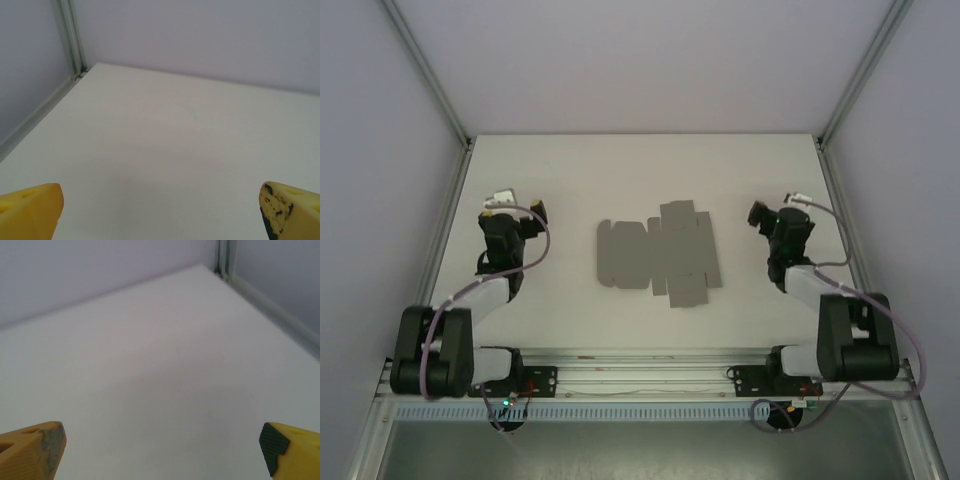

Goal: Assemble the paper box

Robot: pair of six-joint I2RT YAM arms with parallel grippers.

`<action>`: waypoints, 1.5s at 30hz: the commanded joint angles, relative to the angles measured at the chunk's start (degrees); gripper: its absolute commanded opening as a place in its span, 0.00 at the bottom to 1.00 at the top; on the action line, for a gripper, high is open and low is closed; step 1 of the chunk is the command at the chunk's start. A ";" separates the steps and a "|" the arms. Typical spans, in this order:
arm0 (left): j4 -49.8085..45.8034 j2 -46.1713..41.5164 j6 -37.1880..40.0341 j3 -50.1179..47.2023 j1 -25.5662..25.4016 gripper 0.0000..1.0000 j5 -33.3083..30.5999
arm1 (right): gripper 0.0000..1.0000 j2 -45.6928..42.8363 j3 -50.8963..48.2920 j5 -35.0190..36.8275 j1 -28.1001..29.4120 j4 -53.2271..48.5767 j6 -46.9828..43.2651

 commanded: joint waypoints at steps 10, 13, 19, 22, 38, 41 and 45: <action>-28.44 1.86 -18.76 9.00 -9.96 1.00 20.82 | 0.67 3.00 14.70 -15.09 21.16 -33.22 16.45; -27.29 6.60 -19.91 10.14 -12.90 1.00 26.53 | 0.55 8.85 16.05 -17.50 23.96 -34.59 19.06; -22.07 15.38 -22.84 10.46 -13.80 1.00 33.71 | 0.49 18.97 15.35 -17.00 24.11 -30.92 22.77; -19.02 19.01 -23.79 11.16 -14.27 1.00 38.28 | 0.48 21.89 14.96 -16.68 24.04 -30.04 23.30; -2.40 27.01 -31.86 13.53 -15.41 0.30 49.36 | 0.48 24.51 12.54 -18.69 22.90 -24.05 24.76; -2.03 24.98 -31.28 13.54 -15.37 0.13 49.09 | 0.54 20.49 12.80 -20.35 21.33 -25.07 22.87; -2.20 20.85 -29.83 13.99 -15.28 0.00 49.16 | 0.71 11.76 12.40 -25.31 17.86 -26.02 18.96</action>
